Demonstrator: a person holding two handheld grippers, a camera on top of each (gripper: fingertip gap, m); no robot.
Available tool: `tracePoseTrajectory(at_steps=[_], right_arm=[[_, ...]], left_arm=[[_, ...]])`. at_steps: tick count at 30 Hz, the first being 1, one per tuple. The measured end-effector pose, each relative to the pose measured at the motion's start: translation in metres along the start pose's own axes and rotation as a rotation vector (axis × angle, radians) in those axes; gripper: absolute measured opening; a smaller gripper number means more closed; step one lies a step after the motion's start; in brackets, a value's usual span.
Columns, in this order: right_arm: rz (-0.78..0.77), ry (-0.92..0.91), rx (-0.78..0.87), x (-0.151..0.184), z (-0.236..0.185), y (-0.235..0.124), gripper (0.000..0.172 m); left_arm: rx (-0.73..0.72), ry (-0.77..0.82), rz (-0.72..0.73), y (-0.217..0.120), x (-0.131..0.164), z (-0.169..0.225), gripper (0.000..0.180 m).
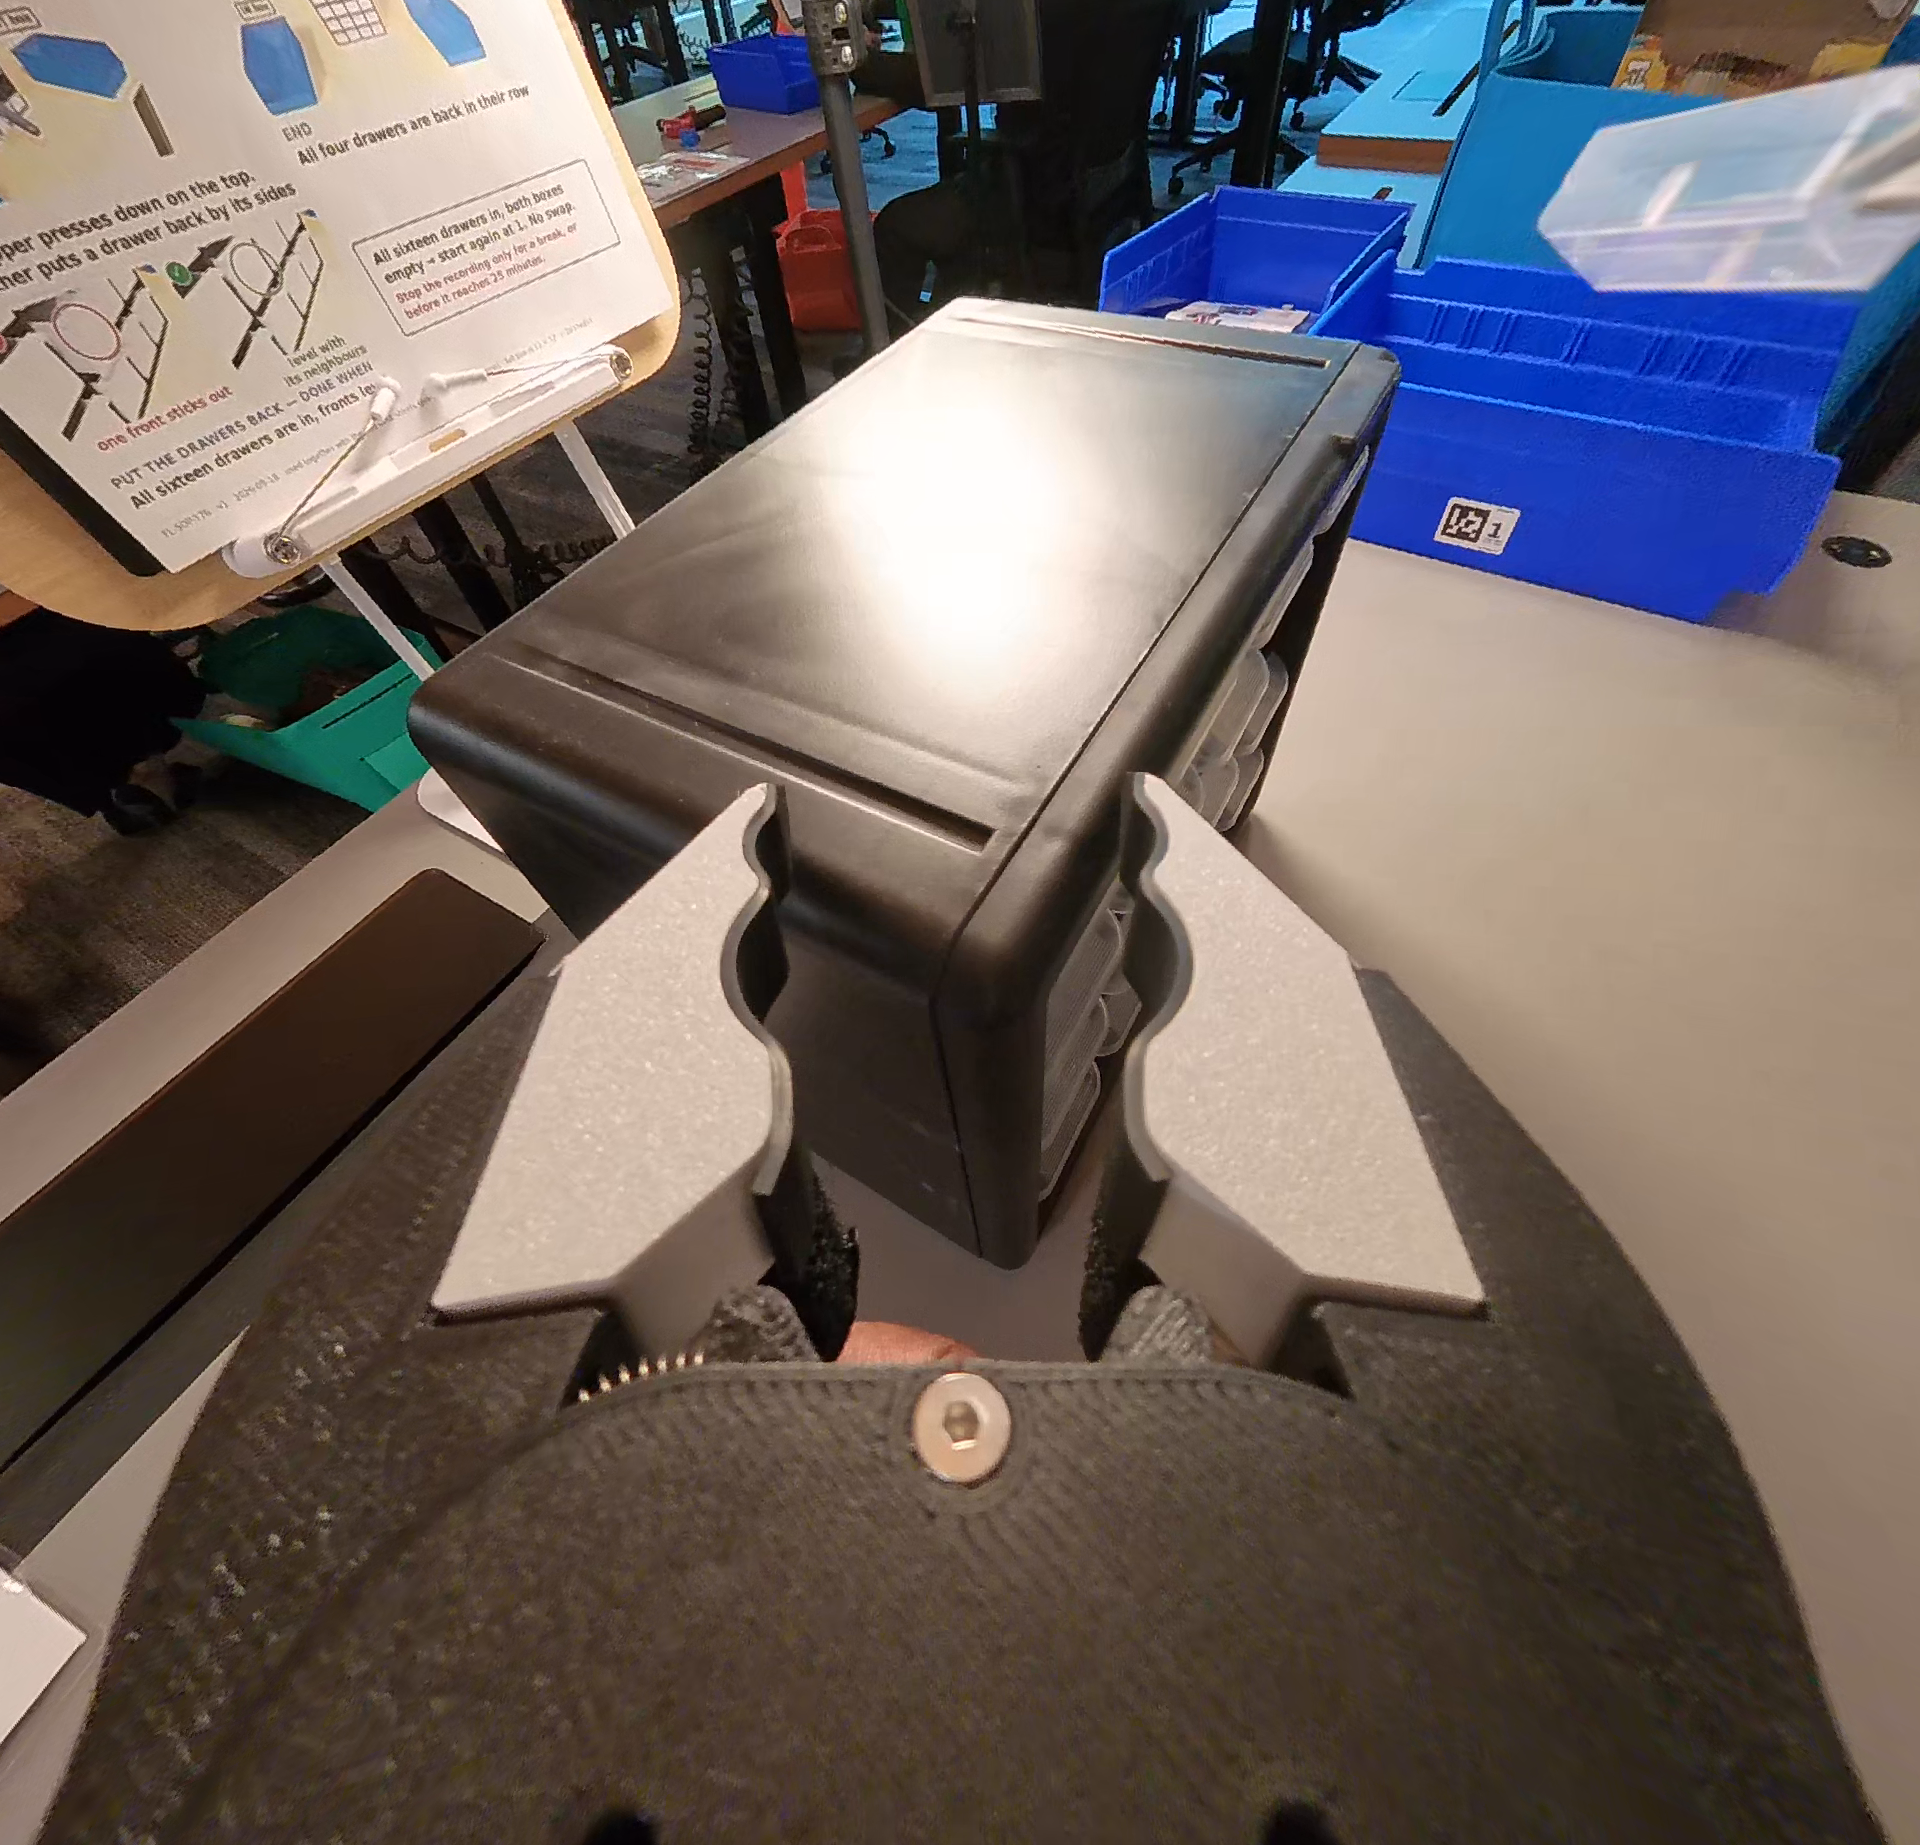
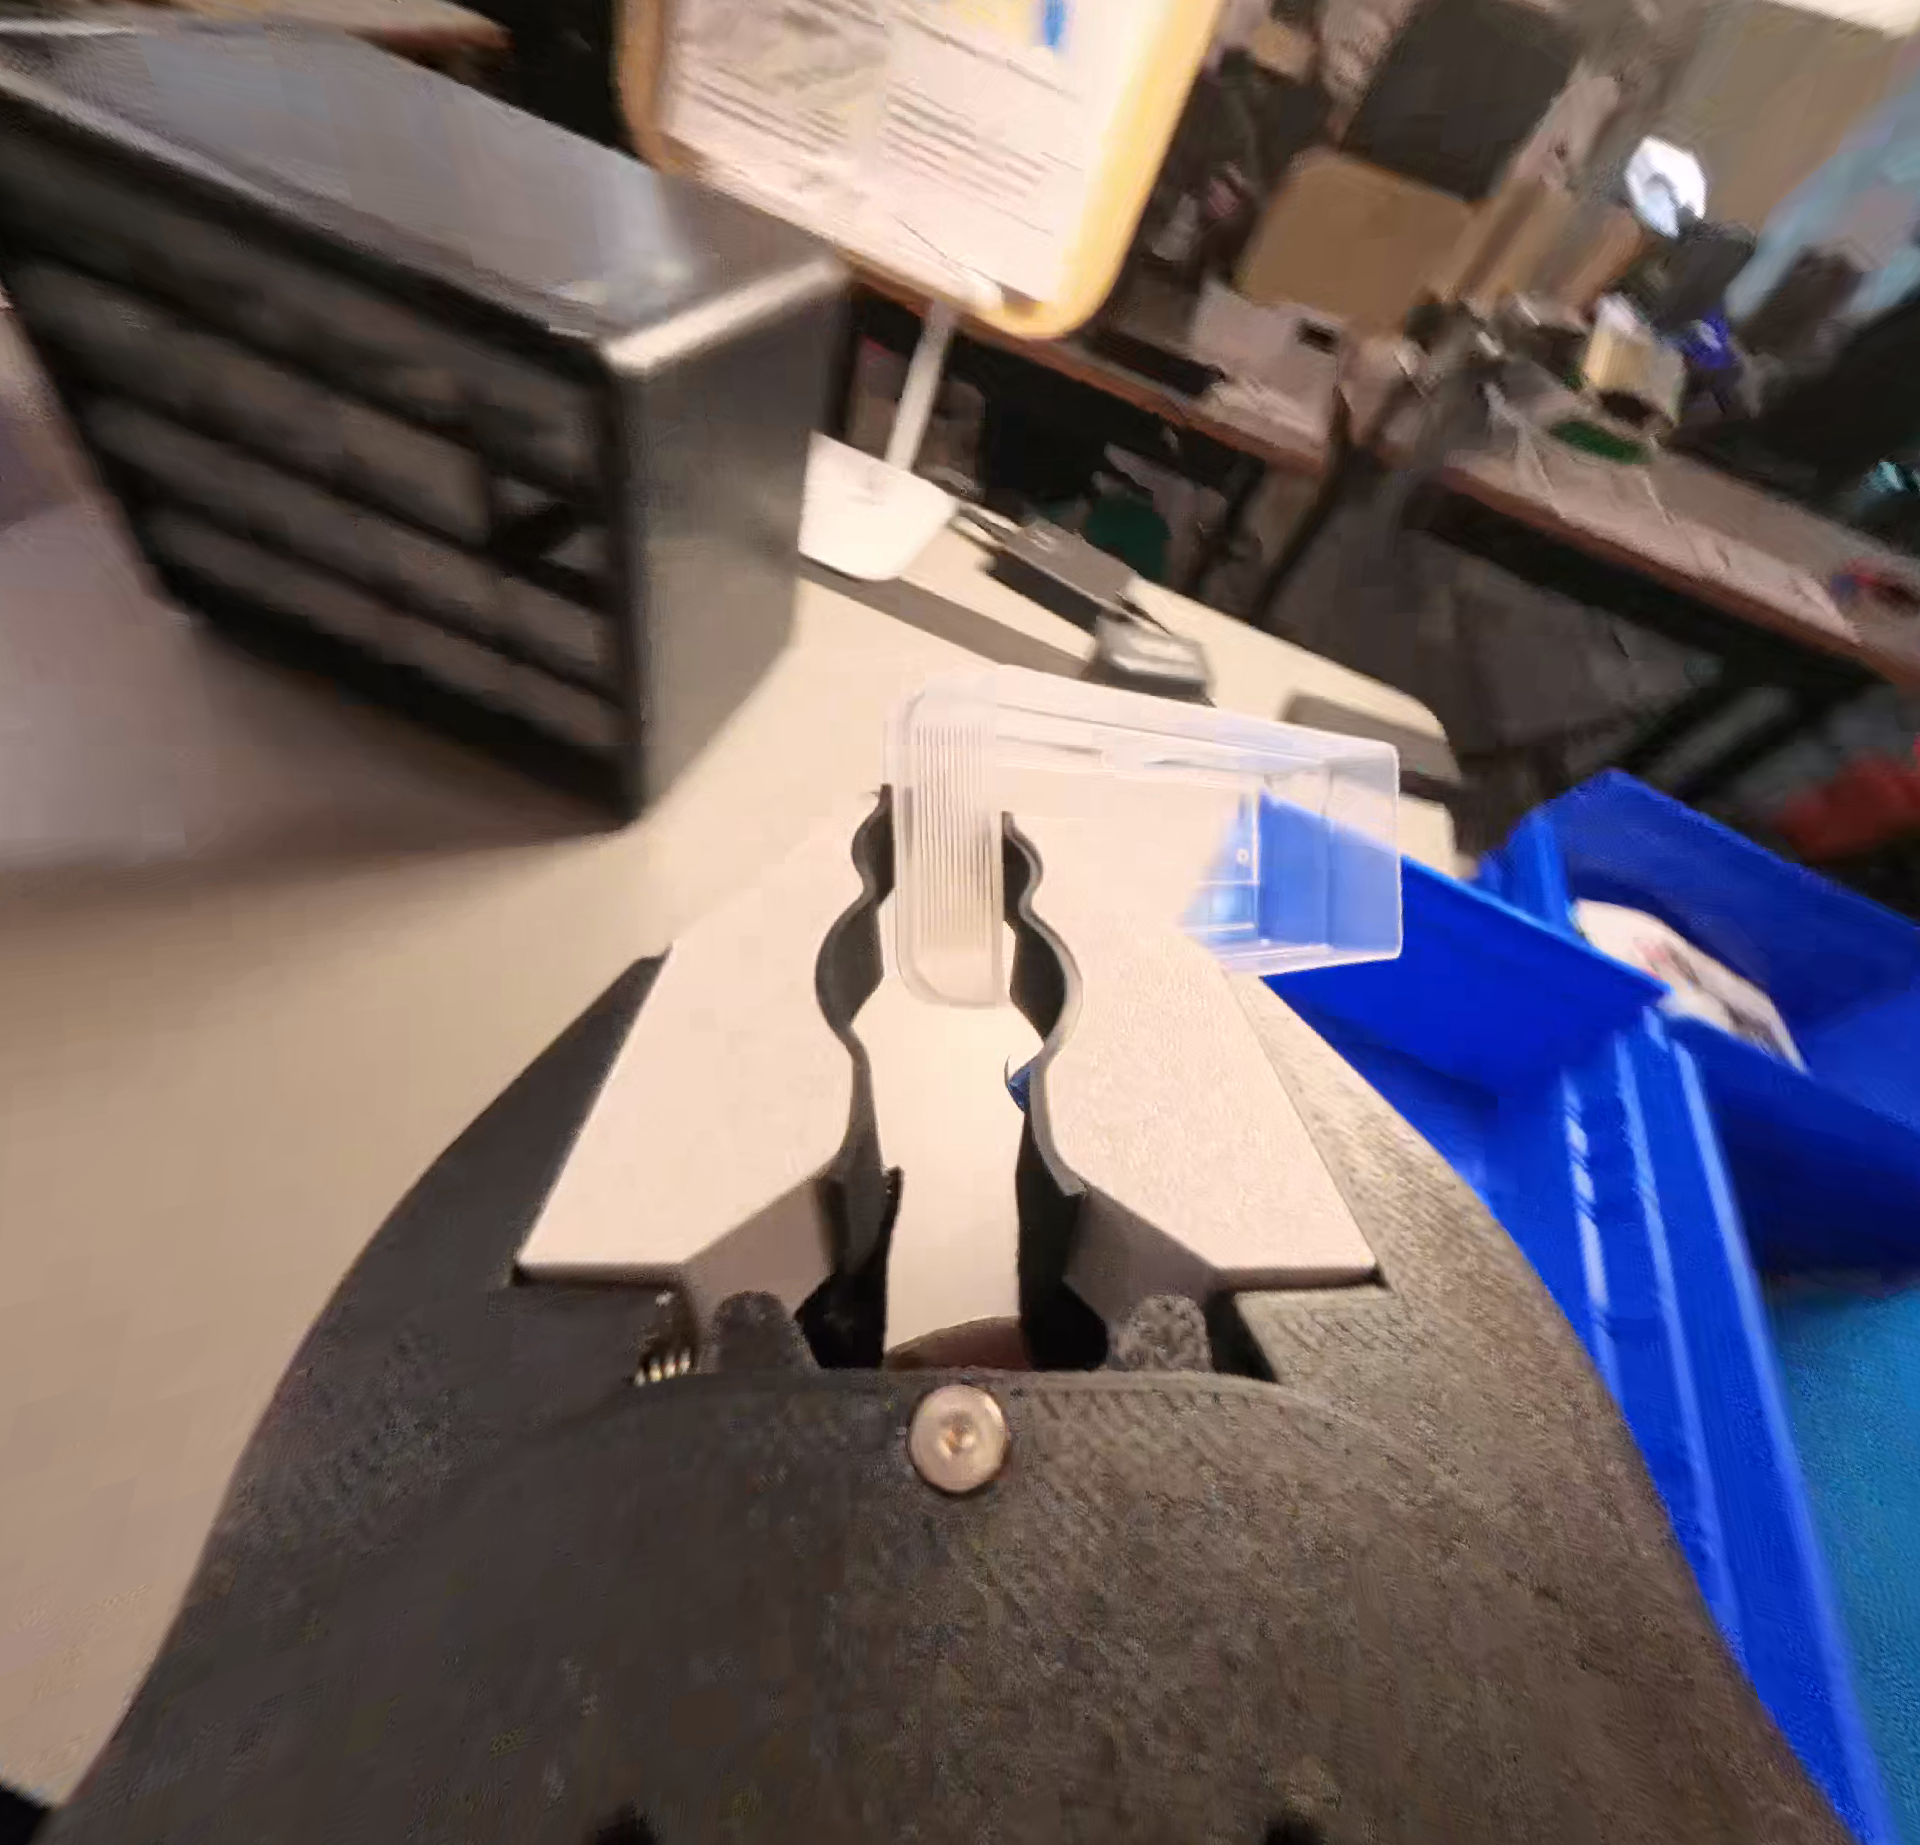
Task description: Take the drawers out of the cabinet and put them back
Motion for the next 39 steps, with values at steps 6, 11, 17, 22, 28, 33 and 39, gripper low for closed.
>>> tracePoseTrajectory(at_steps=[6, 11, 17, 22, 28, 33, 39], right_arm=[[-0.285, 0.187, 0.115, 0.039, 0.108, 0.051, 0.02], [-0.457, 0.21, 0.154, 0.082, 0.153, 0.107, 0.02], [-0.538, 0.268, 0.146, 0.112, 0.158, 0.143, 0.021], [-0.477, 0.414, 0.07, 0.123, 0.159, 0.151, 0.028], [-0.312, 0.549, 0.009, 0.114, 0.168, 0.139, 0.047], [-0.103, 0.491, 0.037, 0.06, 0.149, 0.094, 0.046], [0.052, 0.385, -0.22, 0.019, 0.023, 0.091, 0.042]], left_arm=[[-0.001, 0.001, 0.0, 0.0, 0.0, 0.0, 0.065], [0.001, 0.001, 0.001, 0.0, 0.0, 0.0, 0.065], [0.005, 0.001, 0.004, 0.0, 0.0, 0.0, 0.064], [0.006, 0.001, 0.004, 0.0, 0.0, 0.0, 0.064], [0.003, 0.005, 0.003, 0.0, 0.001, 0.0, 0.064], [0.002, 0.01, -0.001, 0.0, 0.0, 0.001, 0.065], [-0.005, 0.026, -0.016, 0.0, 0.0, 0.003, 0.066]])
Point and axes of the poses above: each gripper's, where its closed fingertips meet, y out along the fingers, x out of its underside, z = x × y across the jaws, the point moved 7 cm from there along -y, back along the fingers, and after that the axes turned 6 degrees about -x, right-handed, at the moved point
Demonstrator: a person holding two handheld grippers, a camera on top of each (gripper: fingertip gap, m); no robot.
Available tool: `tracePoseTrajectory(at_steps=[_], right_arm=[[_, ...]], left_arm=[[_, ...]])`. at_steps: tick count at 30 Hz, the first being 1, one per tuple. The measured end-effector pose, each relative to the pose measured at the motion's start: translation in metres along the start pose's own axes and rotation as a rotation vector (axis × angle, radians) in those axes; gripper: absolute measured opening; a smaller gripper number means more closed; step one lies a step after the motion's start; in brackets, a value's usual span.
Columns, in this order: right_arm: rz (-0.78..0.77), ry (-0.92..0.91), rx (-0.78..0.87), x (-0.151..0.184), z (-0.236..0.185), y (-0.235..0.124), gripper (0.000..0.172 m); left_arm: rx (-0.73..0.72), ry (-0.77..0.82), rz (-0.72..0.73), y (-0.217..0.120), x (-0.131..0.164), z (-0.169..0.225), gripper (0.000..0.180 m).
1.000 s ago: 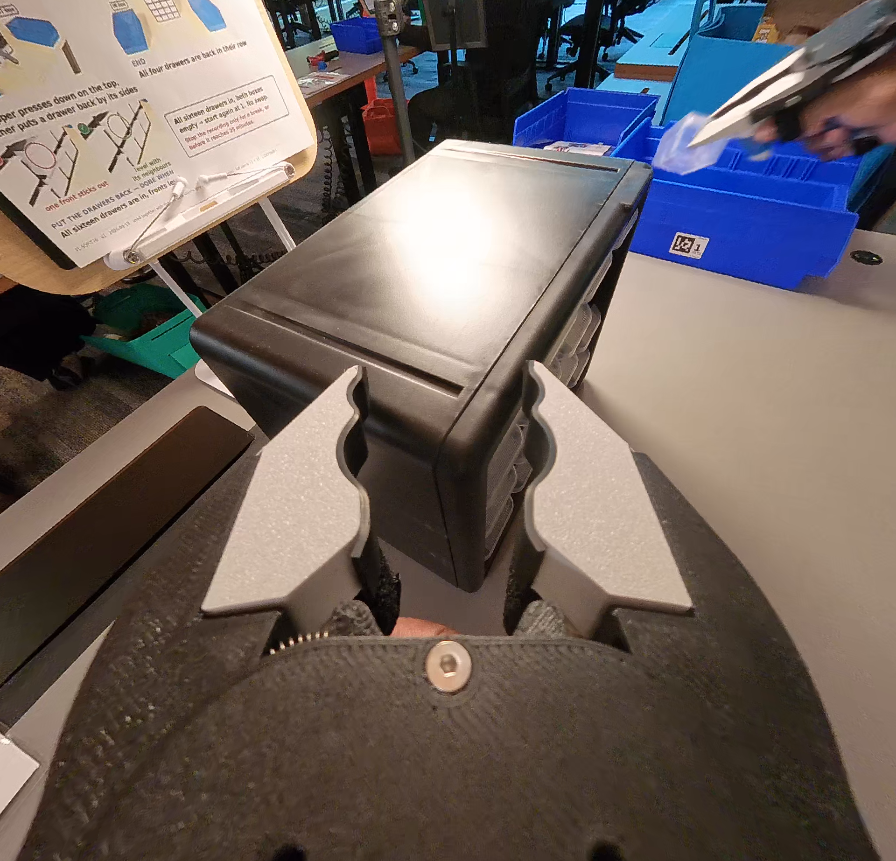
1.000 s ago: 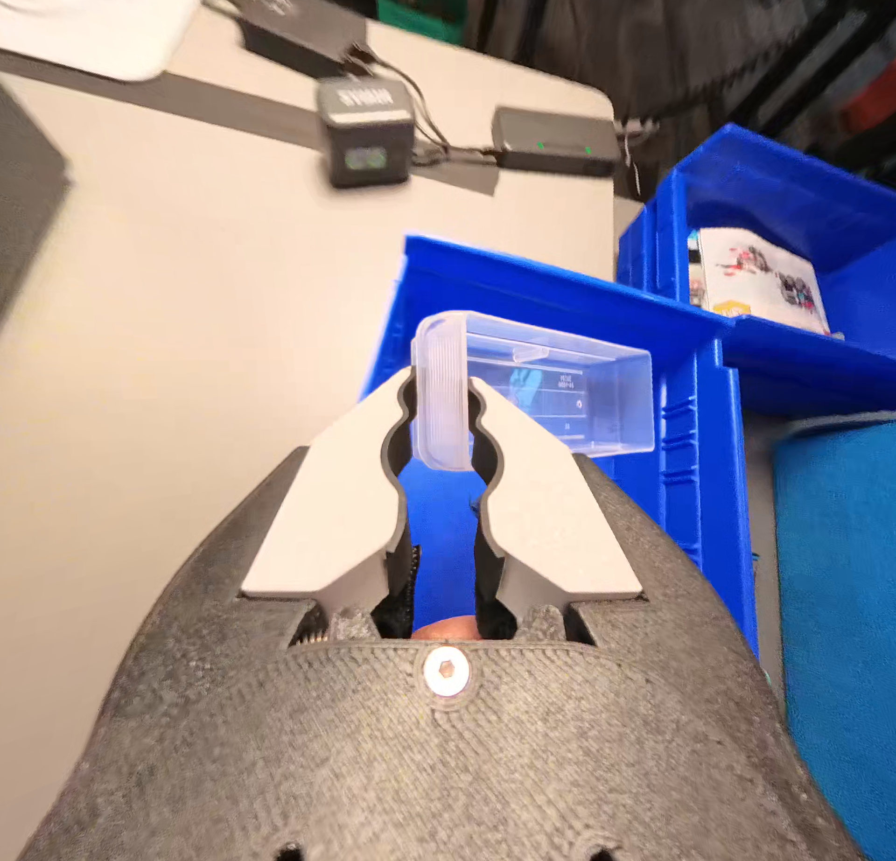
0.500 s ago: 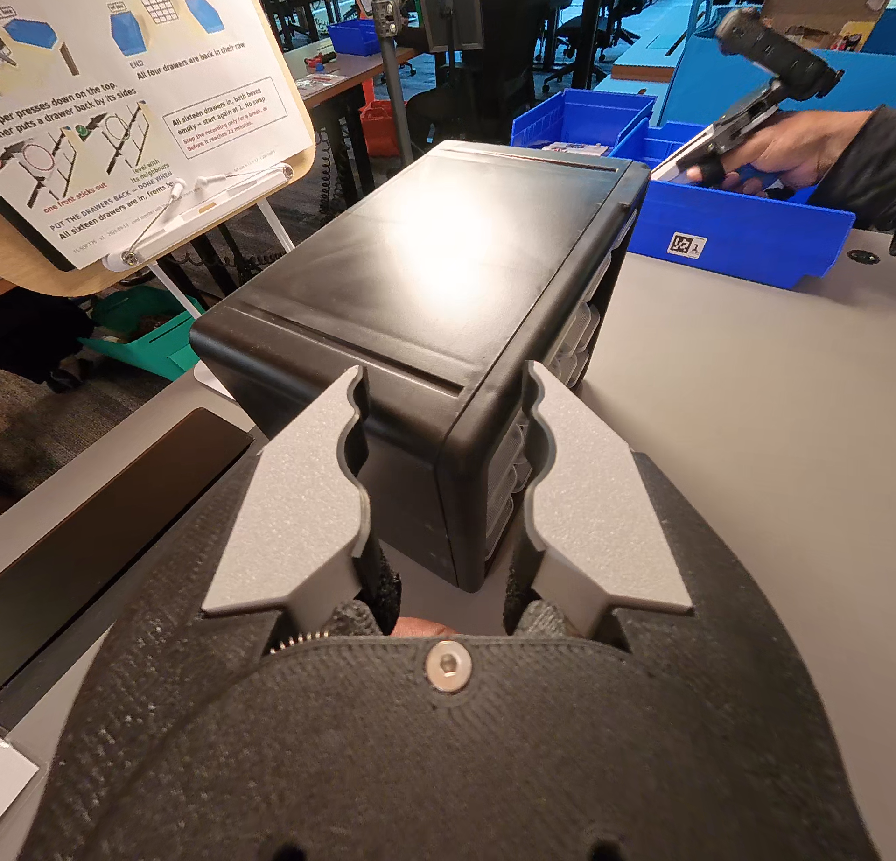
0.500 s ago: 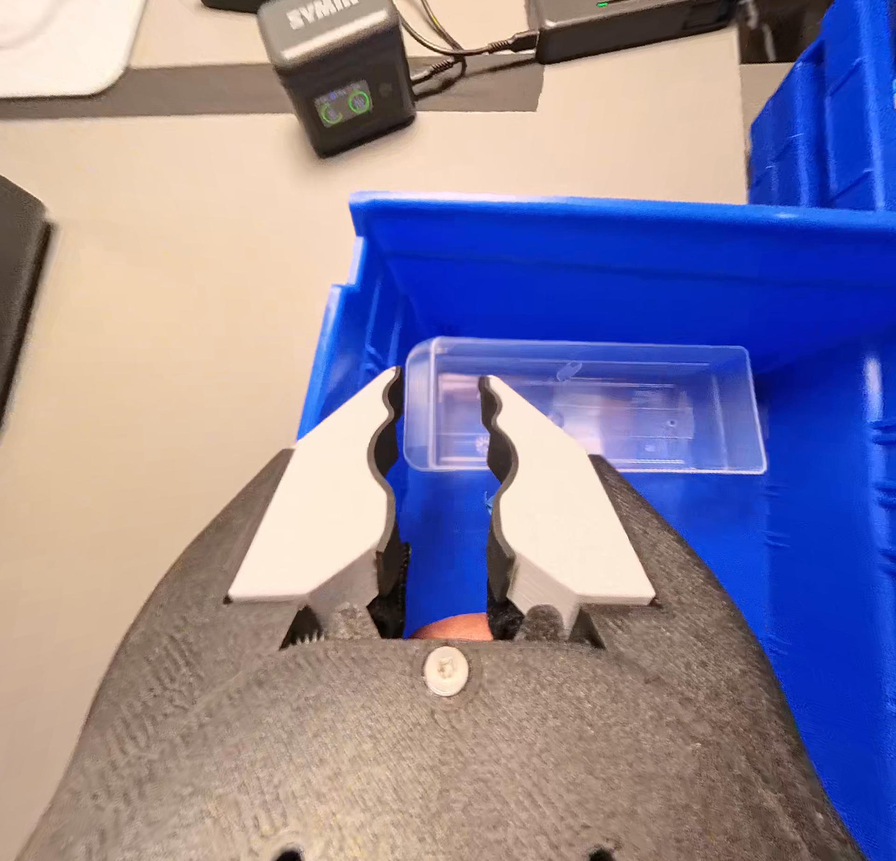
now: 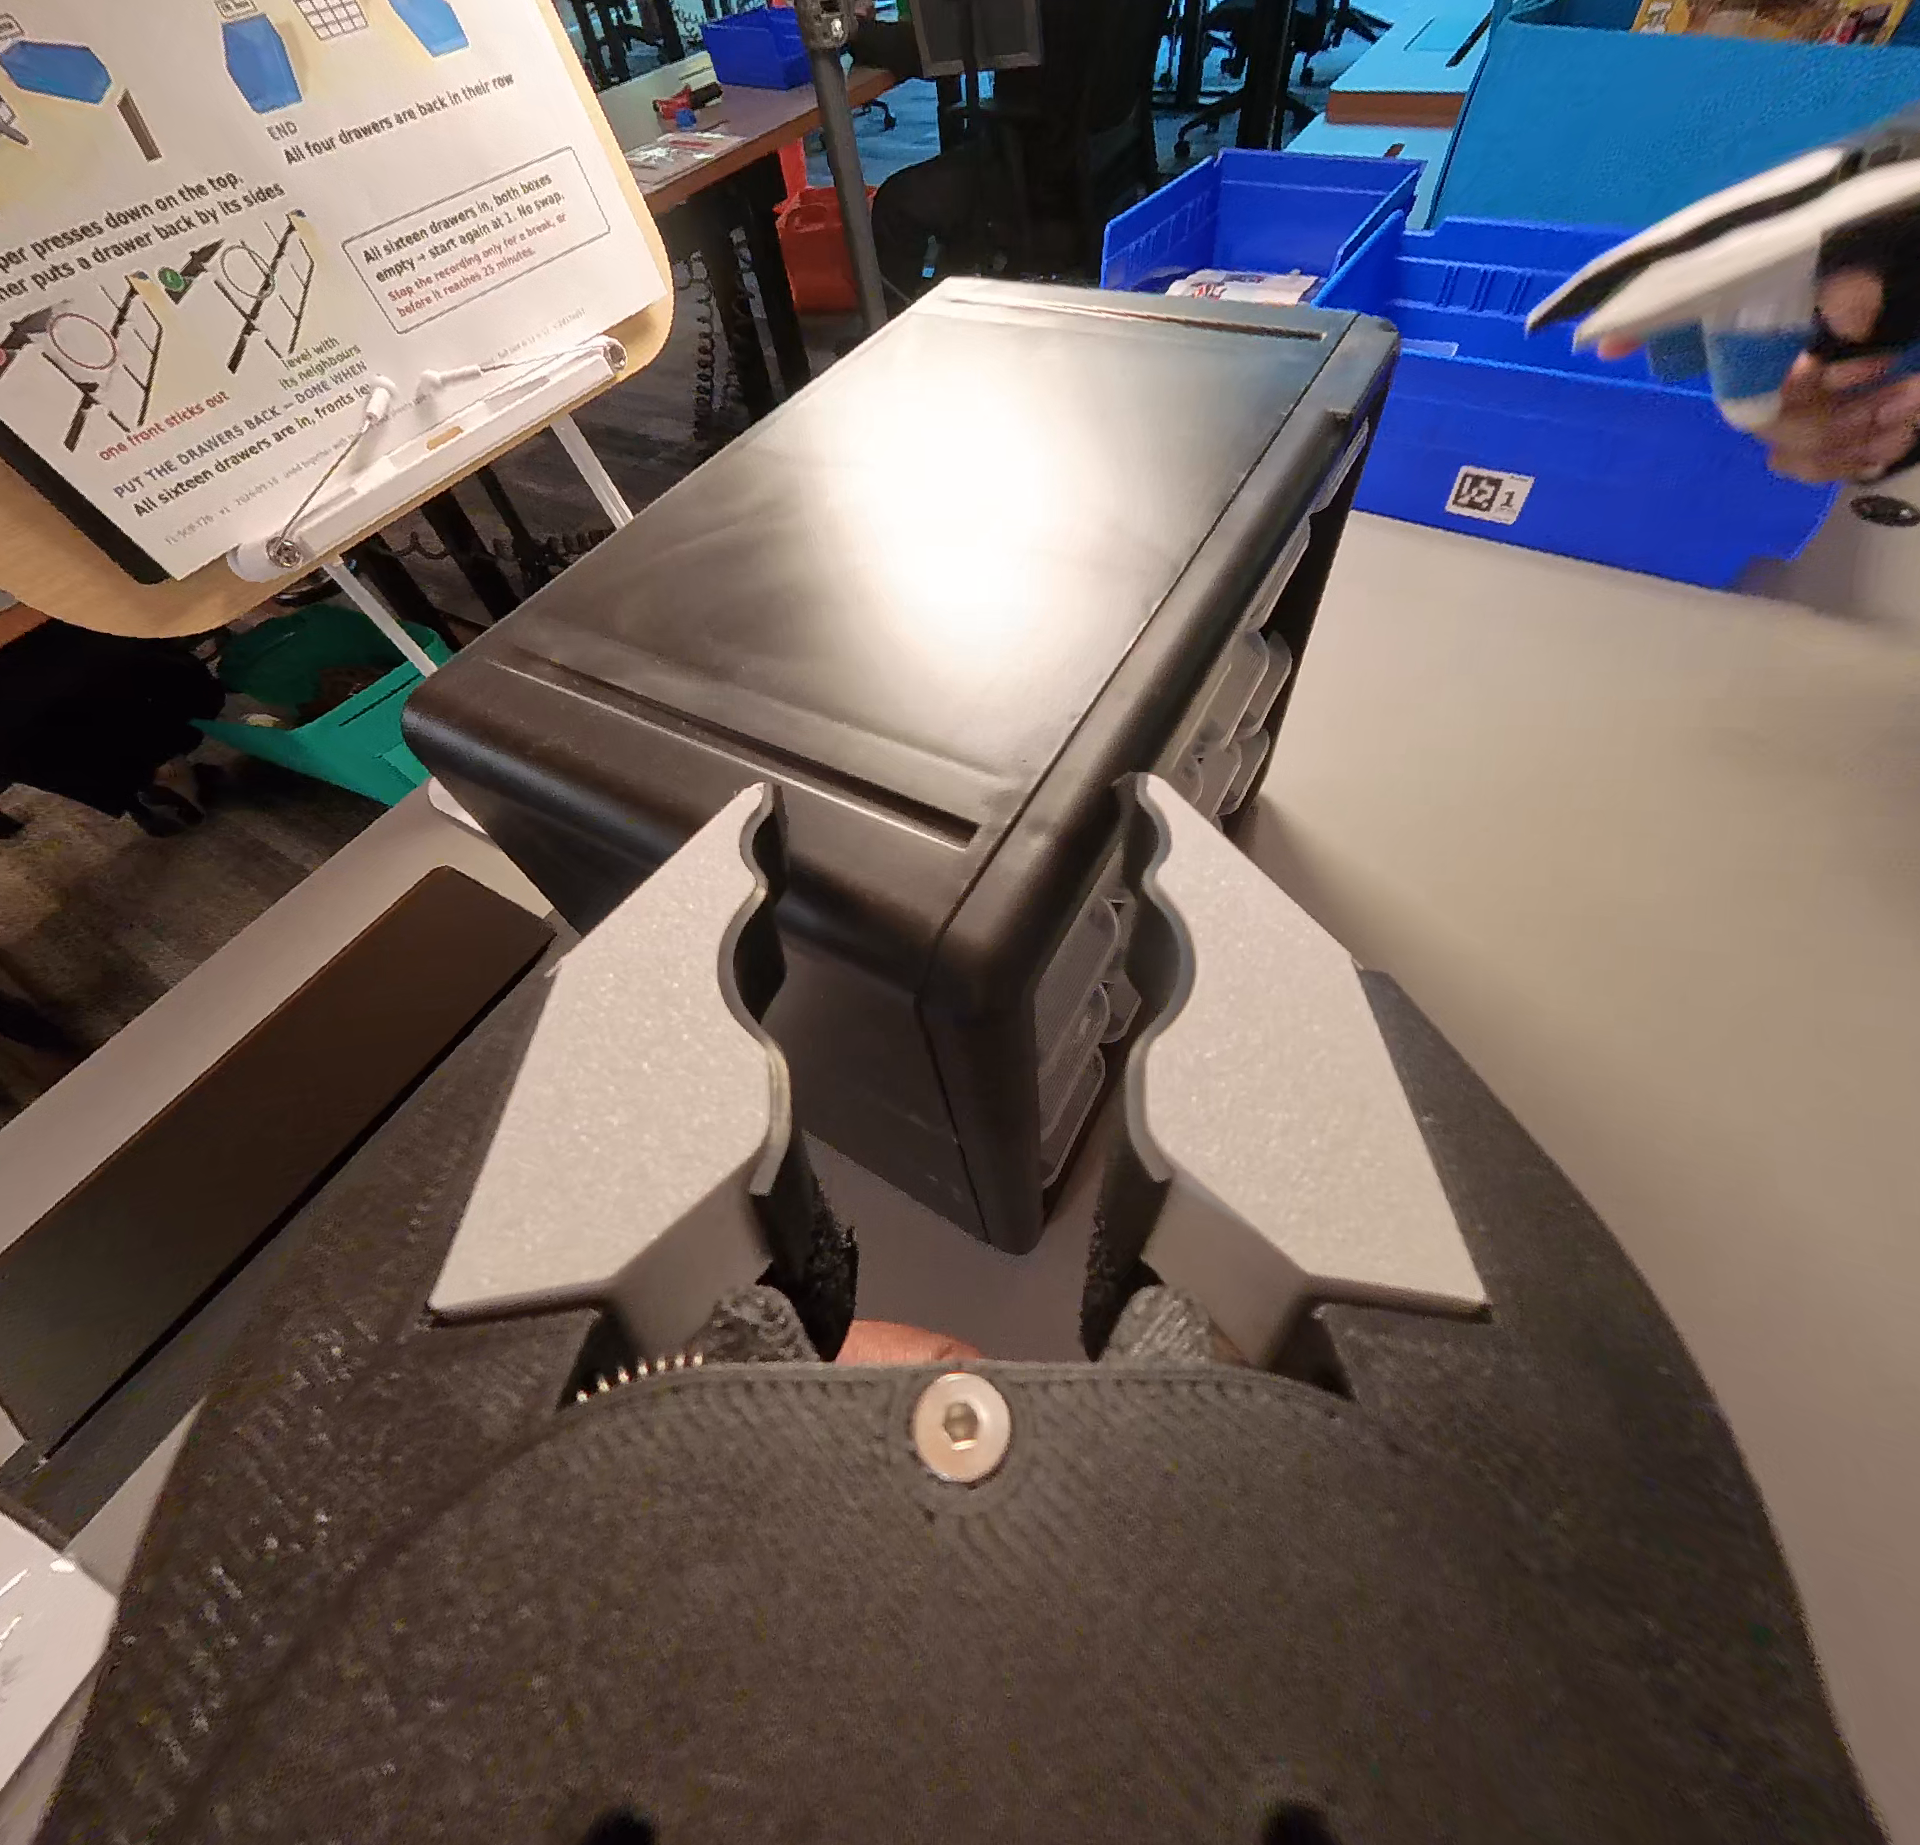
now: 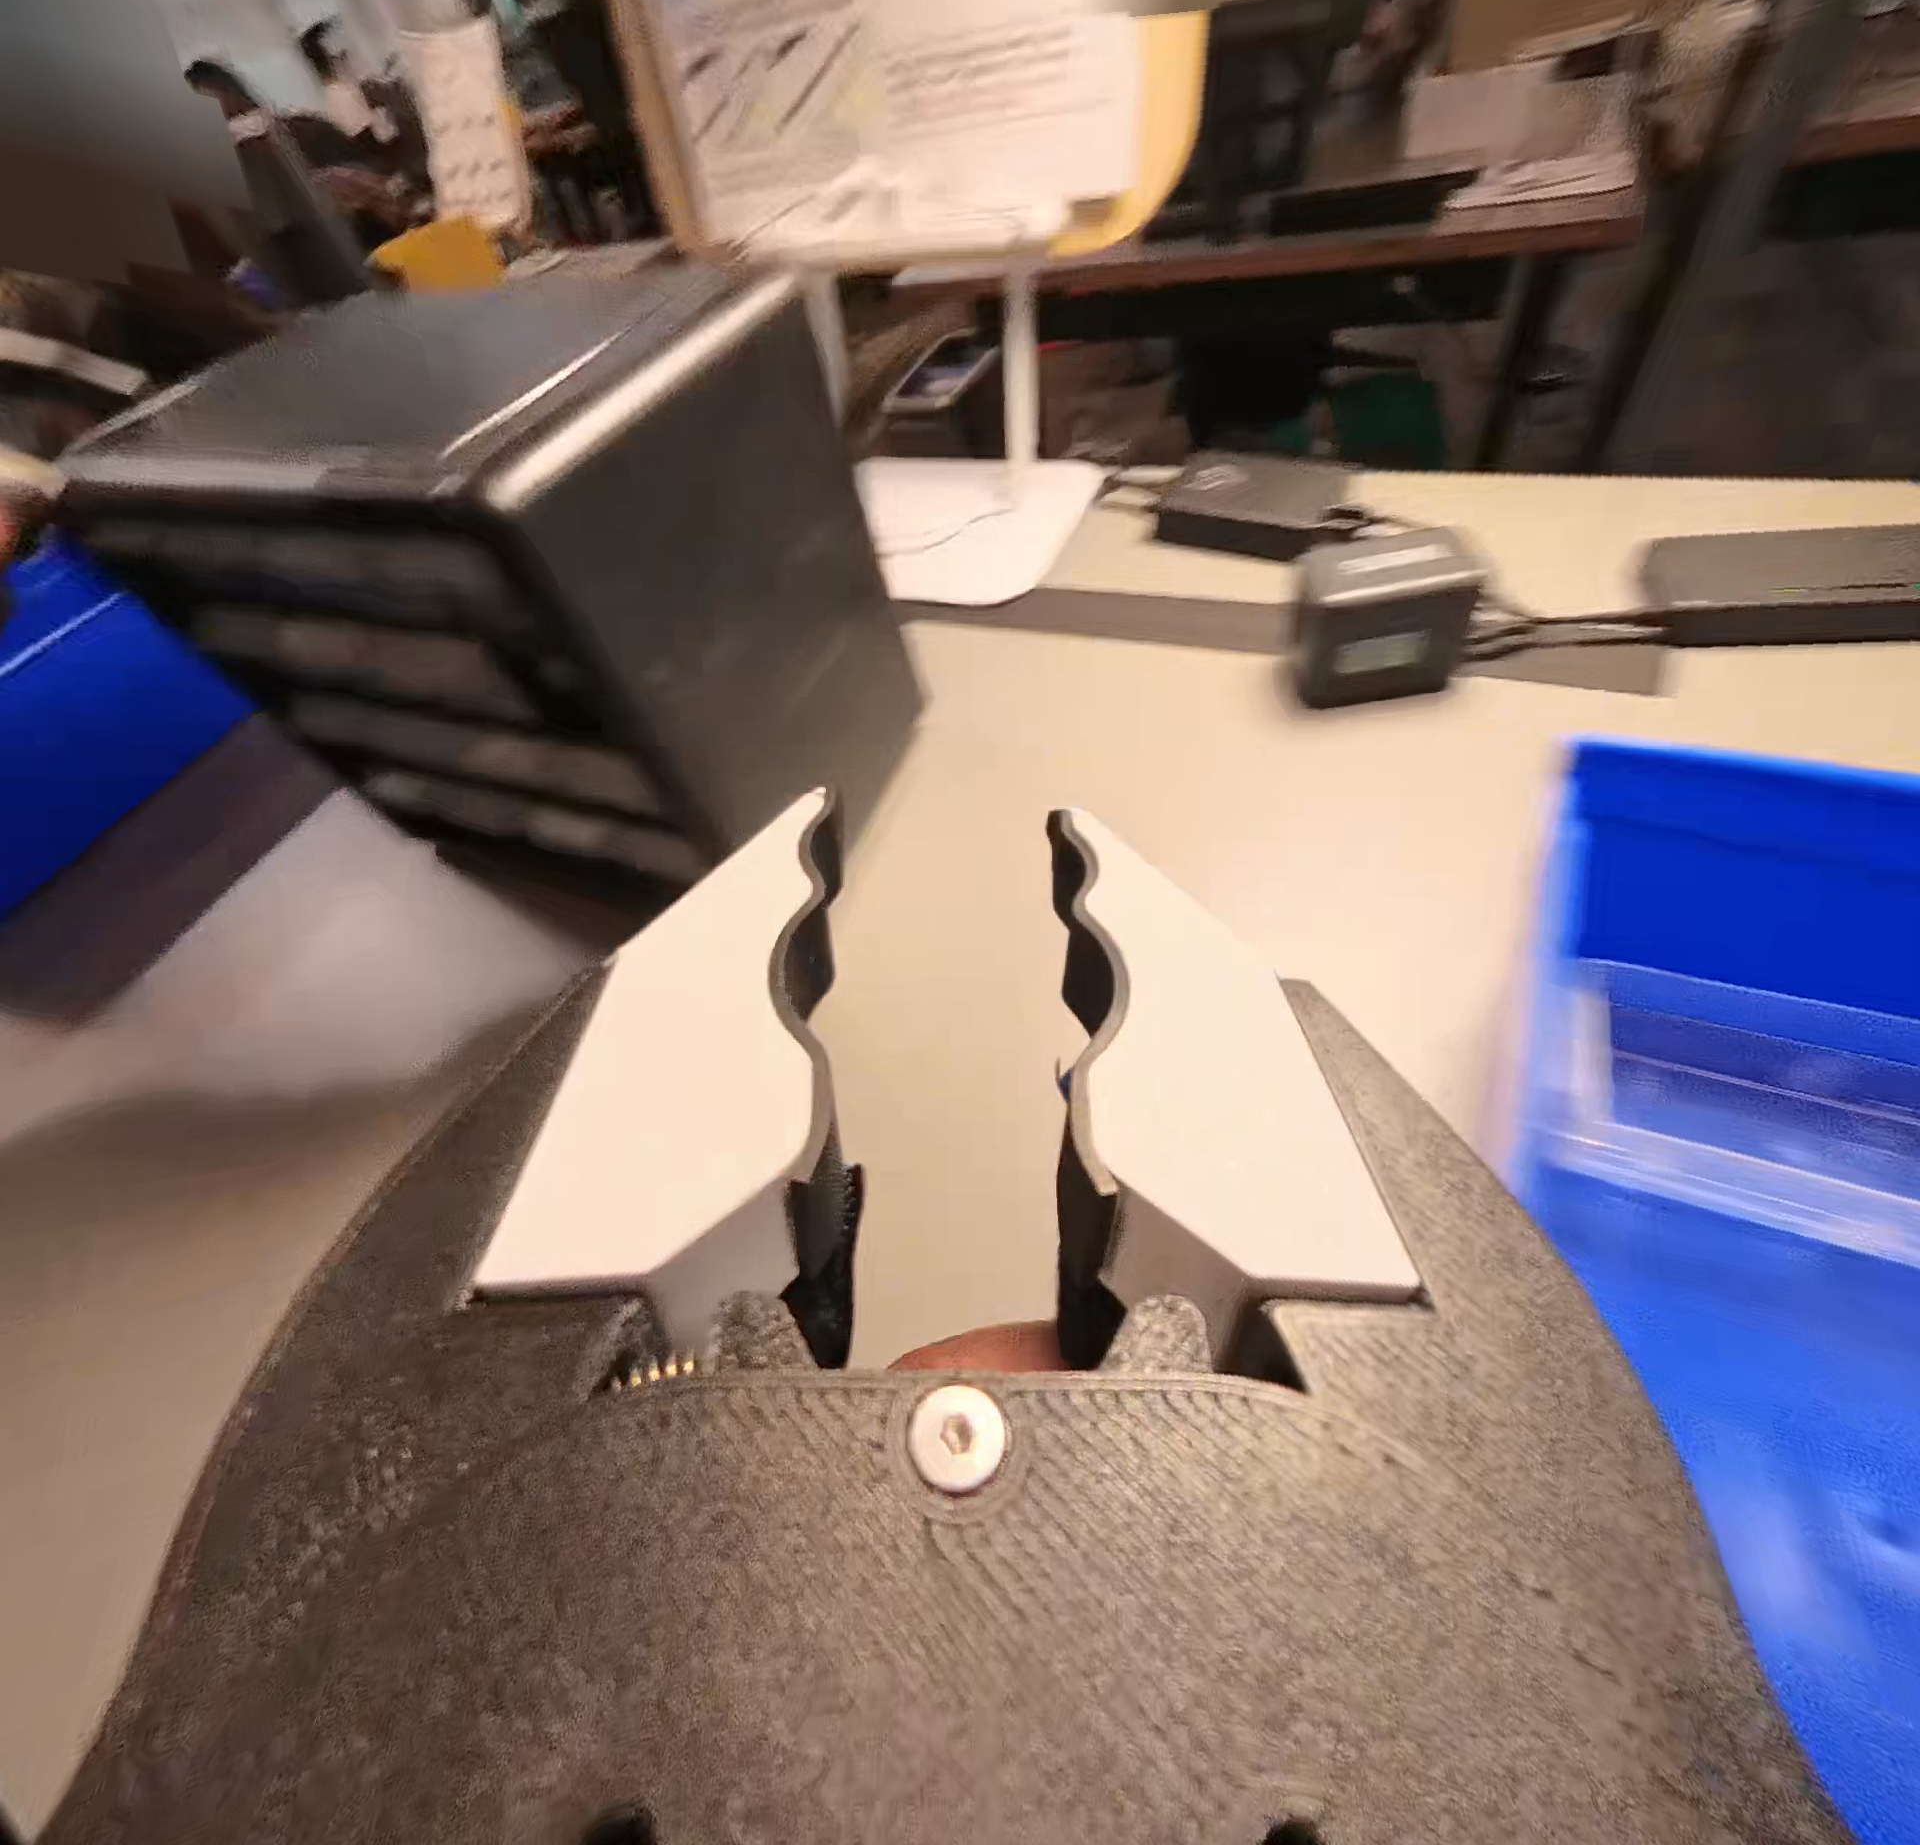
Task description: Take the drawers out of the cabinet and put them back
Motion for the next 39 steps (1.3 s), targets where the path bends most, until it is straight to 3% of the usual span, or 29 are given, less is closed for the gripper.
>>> tracePoseTrajectory(at_steps=[7, 11, 15, 19, 24, 28, 31, 39], right_arm=[[-0.091, -0.038, -0.265, 0.061, -0.117, 0.105, 0.043], [0.02, 0.185, -0.334, 0.062, -0.138, 0.152, 0.042], [0.139, 0.407, -0.407, 0.056, -0.148, 0.172, 0.042], [0.269, 0.546, -0.454, 0.05, -0.149, 0.175, 0.042], [0.39, 0.683, -0.5, 0.051, -0.145, 0.182, 0.016], [0.445, 0.702, -0.534, 0.055, -0.152, 0.175, 0.009], [0.453, 0.723, -0.564, 0.063, -0.16, 0.159, 0.002], [0.516, 0.793, -0.677, 0.095, -0.197, 0.094, 0.004]], left_arm=[[-0.021, 0.035, -0.02, 0.001, 0.0, 0.003, 0.067], [-0.025, 0.043, -0.024, 0.001, 0.0, 0.004, 0.068], [-0.025, 0.046, -0.024, 0.001, 0.0, 0.004, 0.068], [-0.016, 0.041, -0.019, 0.001, 0.0, 0.003, 0.068], [-0.019, 0.042, -0.018, 0.002, 0.0, 0.003, 0.068], [-0.023, 0.043, -0.018, 0.002, 0.0, 0.004, 0.068], [-0.024, 0.045, -0.019, 0.002, 0.0, 0.004, 0.068], [-0.022, 0.045, -0.019, 0.001, 0.0, 0.004, 0.068]])
Point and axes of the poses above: each gripper's, where its closed fingertips meet, y out along the fingers, x out of its underside, z = x × y across the jaws, the point moved 7 cm from there along -y, back along the fingers, and after that the axes turned 6 degrees about -x, right-handed, at the moved point
